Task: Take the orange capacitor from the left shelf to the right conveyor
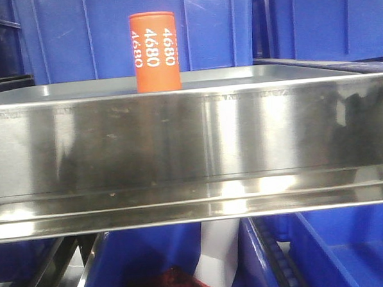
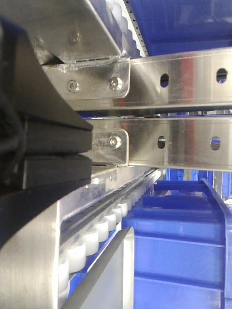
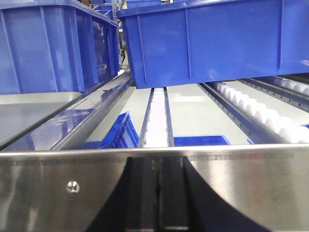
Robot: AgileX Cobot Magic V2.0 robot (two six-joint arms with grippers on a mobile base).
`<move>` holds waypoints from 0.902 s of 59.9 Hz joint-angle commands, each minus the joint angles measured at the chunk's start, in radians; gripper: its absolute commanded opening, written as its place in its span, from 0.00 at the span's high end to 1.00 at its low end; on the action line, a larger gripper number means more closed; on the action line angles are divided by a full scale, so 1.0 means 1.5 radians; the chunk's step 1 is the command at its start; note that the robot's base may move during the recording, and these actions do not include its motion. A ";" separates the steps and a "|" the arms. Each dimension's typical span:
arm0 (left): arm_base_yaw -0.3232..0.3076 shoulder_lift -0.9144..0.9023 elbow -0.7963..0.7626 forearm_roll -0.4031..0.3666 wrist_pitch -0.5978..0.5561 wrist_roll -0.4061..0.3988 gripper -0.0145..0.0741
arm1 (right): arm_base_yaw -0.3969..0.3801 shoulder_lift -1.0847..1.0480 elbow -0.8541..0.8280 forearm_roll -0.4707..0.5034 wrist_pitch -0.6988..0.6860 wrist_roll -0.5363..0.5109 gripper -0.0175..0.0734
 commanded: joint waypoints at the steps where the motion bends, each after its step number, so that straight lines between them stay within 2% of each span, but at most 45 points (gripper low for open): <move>1: -0.002 -0.004 0.014 -0.002 -0.061 -0.004 0.98 | -0.006 -0.014 -0.014 -0.007 -0.052 -0.001 0.75; 24: -0.002 -0.004 0.014 -0.002 -0.061 -0.004 0.98 | -0.006 -0.014 -0.014 -0.007 -0.062 -0.001 0.75; 41: -0.002 -0.004 0.014 -0.002 -0.061 -0.004 0.98 | -0.006 -0.014 -0.038 0.006 -0.181 0.045 0.75; 46: -0.002 -0.004 0.014 -0.002 -0.061 -0.004 0.98 | -0.005 -0.007 -0.093 -0.007 -0.152 0.046 0.75; 54: -0.002 -0.004 0.014 -0.002 -0.061 -0.004 0.98 | 0.014 0.047 -0.227 -0.043 -0.014 0.046 0.75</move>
